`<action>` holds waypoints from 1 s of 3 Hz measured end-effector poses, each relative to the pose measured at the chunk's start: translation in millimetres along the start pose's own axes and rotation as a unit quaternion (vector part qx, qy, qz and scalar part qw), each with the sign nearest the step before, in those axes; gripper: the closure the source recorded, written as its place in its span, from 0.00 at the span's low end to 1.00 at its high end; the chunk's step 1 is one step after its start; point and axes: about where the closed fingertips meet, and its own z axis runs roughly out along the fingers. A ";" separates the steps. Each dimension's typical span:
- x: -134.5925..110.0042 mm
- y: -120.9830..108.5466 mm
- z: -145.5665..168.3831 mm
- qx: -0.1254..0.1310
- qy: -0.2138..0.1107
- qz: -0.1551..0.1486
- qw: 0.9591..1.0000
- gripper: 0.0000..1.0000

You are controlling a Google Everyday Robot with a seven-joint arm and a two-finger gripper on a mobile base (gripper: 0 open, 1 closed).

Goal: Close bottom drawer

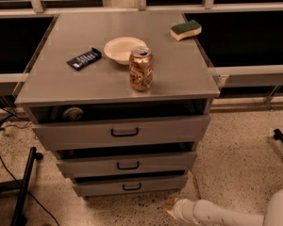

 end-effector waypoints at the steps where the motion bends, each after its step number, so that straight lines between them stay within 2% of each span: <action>1: 0.0 0.0 0.0 0.000 0.000 0.000 1.000 0.15; 2: 0.0 0.0 0.0 0.000 0.000 0.000 1.000 0.00; 3: 0.0 0.0 0.0 0.000 0.000 0.000 1.000 0.00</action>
Offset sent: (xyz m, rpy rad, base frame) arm 0.0000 0.0000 0.0000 0.0000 0.0000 0.0000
